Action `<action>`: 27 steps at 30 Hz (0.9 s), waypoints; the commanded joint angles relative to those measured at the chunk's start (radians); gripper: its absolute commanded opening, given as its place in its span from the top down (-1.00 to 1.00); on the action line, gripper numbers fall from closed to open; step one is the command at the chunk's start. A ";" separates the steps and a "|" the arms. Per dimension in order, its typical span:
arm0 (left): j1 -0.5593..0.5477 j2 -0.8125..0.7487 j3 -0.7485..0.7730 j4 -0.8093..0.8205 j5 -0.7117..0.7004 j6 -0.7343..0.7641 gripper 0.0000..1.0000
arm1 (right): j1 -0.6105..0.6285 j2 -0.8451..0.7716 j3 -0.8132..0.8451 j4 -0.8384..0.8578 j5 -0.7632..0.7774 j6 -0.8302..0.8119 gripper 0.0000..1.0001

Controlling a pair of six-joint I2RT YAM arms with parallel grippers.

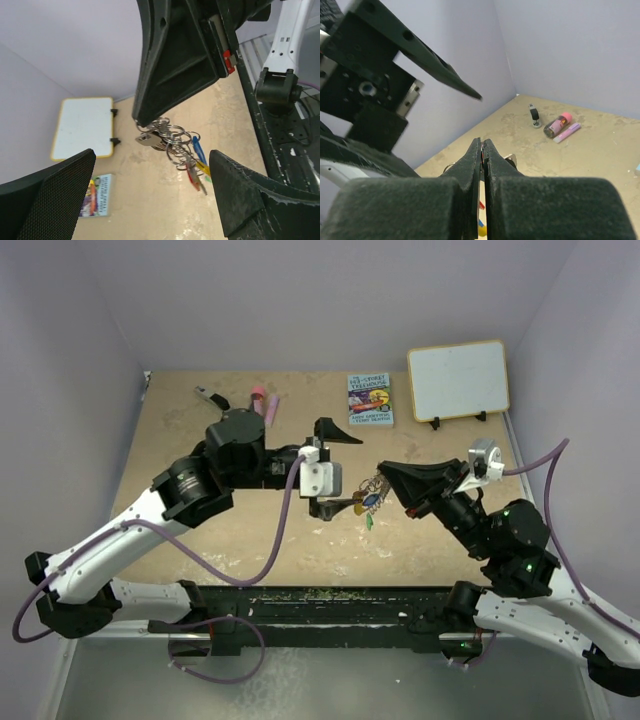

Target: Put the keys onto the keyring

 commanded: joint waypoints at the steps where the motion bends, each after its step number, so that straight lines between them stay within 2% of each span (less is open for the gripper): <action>1: 0.000 0.058 -0.031 0.093 0.063 -0.114 -0.96 | 0.000 0.000 0.012 0.106 0.040 0.024 1.00; 6: -0.001 0.099 -0.041 0.200 0.083 -0.185 -0.96 | 0.000 0.015 0.016 0.121 0.067 0.035 1.00; 11: -0.001 0.131 -0.020 0.227 0.078 -0.221 -0.96 | 0.000 0.033 0.015 0.129 0.085 0.038 1.00; 21: -0.003 0.150 -0.023 0.252 0.175 -0.268 -0.96 | 0.000 0.050 0.017 0.145 0.121 0.034 1.00; 23: -0.002 0.153 -0.023 0.237 0.173 -0.245 -0.85 | 0.000 0.044 0.017 0.144 0.126 0.036 1.00; 27: -0.002 0.152 -0.033 0.226 0.177 -0.223 -0.47 | -0.001 0.029 0.019 0.132 0.145 0.036 1.00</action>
